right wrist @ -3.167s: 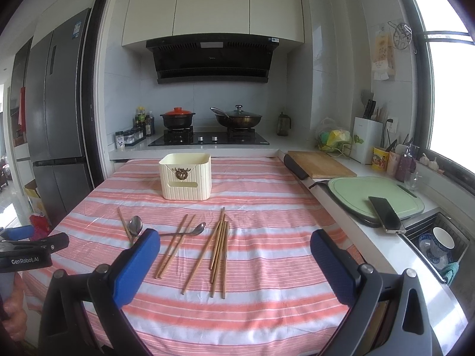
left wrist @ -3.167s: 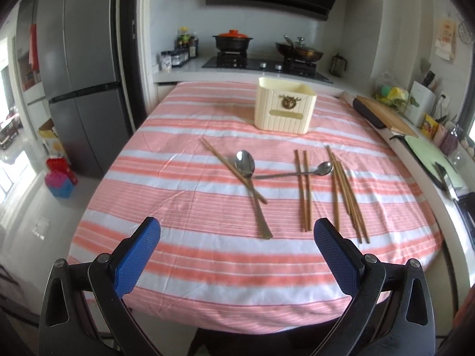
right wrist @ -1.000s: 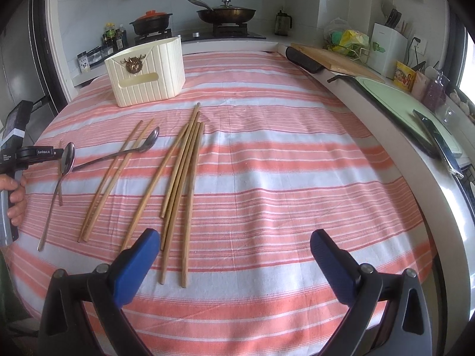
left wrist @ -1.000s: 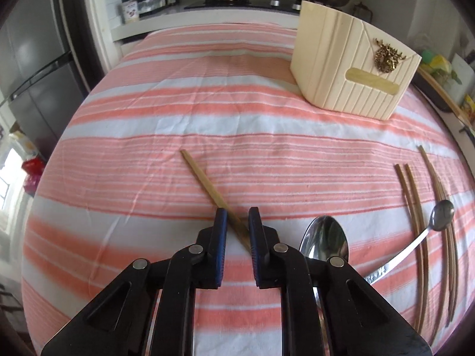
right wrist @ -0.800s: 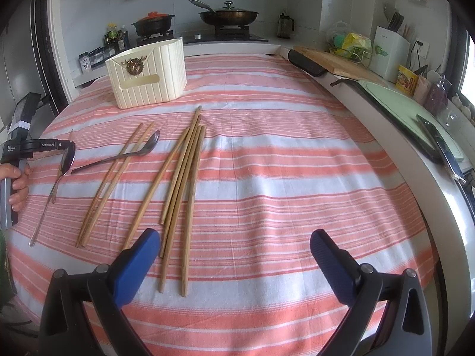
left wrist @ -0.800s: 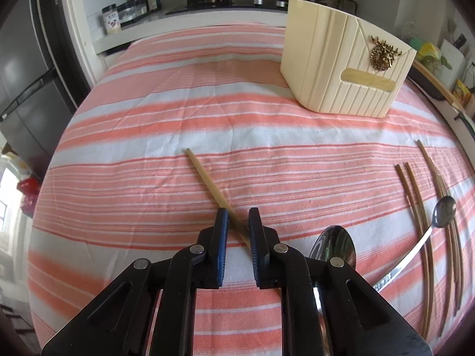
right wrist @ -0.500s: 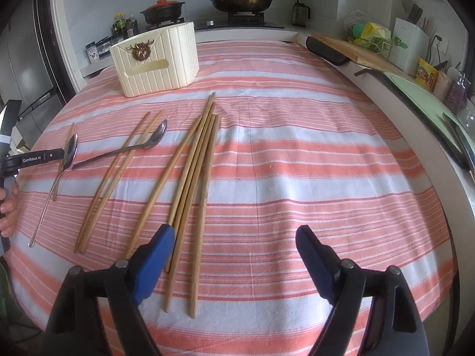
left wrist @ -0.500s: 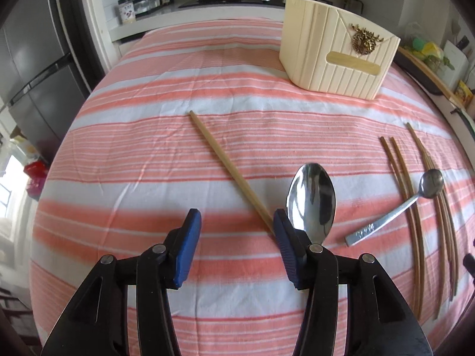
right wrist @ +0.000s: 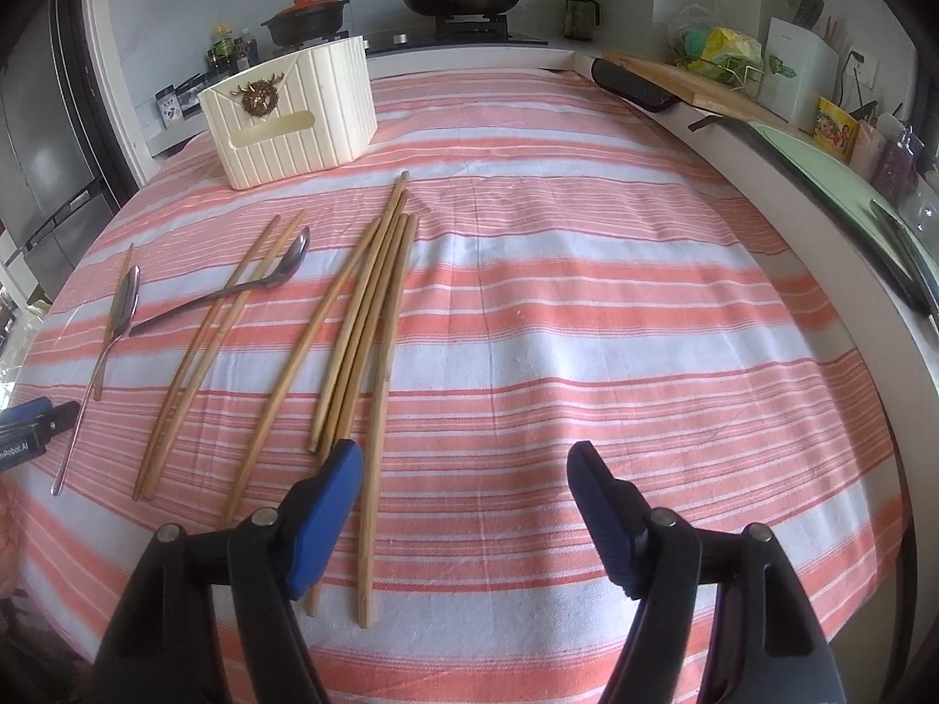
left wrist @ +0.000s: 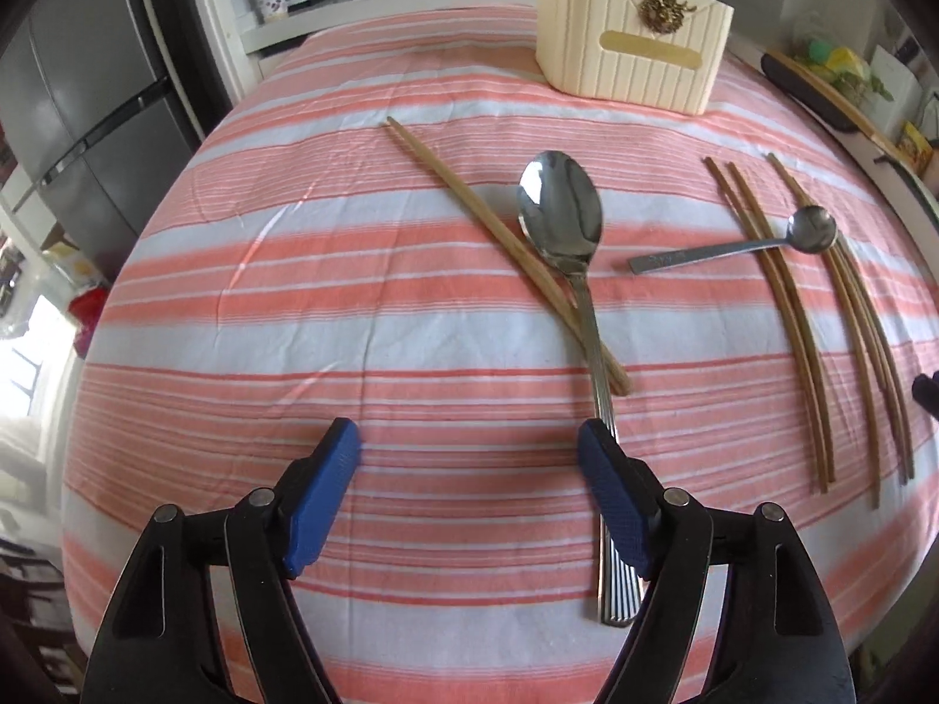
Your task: Organize utensils
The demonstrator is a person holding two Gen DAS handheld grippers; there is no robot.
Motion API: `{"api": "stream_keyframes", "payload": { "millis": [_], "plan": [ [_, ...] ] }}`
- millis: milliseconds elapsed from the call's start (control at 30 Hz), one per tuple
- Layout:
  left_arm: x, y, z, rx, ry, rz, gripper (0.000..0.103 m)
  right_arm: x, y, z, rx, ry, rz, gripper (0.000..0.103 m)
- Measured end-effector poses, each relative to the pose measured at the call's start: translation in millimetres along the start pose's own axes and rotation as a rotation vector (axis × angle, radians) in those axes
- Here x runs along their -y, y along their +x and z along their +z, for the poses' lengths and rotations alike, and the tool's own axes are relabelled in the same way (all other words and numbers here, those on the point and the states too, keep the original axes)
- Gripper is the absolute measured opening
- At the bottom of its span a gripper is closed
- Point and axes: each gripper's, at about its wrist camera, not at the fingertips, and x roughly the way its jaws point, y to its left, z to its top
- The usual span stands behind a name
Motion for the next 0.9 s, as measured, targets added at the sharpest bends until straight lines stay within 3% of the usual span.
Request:
{"api": "stream_keyframes", "payload": {
  "millis": [100,200,300,433,500,600,633,667,733,800,833,900],
  "plan": [
    [19,-2,0,-0.012,0.028,-0.086,0.081,0,0,-1,0.000,0.002,-0.001,0.074],
    [24,-5,4,0.000,0.032,-0.069,0.081,0,2,0,-0.005,0.002,0.004,0.074],
    [8,-4,18,0.018,-0.047,-0.075,0.083,0,-2,0,0.005,-0.003,0.001,0.074],
    [0,12,41,0.031,-0.103,-0.011,0.083,-2,-1,4,0.012,-0.012,0.000,0.074],
    [4,24,47,0.017,-0.089,0.060,0.080,-4,2,5,0.011,-0.018,0.004,0.074],
    [4,27,43,0.018,-0.088,0.051,0.060,-5,2,8,0.016,-0.025,0.021,0.074],
    [4,26,43,0.024,-0.085,0.053,0.049,-5,2,9,0.015,-0.027,0.027,0.074],
    [4,24,42,0.031,-0.079,0.061,0.030,-4,3,10,0.013,-0.031,0.030,0.074],
    [4,23,39,0.035,-0.077,0.060,0.015,-5,4,13,0.011,-0.034,0.043,0.070],
    [2,21,37,0.033,-0.085,0.058,0.006,-7,6,16,0.006,-0.042,0.075,0.057],
    [1,20,35,0.031,-0.089,0.062,0.005,-10,8,18,-0.001,-0.051,0.084,0.053],
    [-2,16,30,0.026,-0.104,0.057,0.005,-13,15,17,-0.033,-0.062,0.102,0.034]
  ]
}}
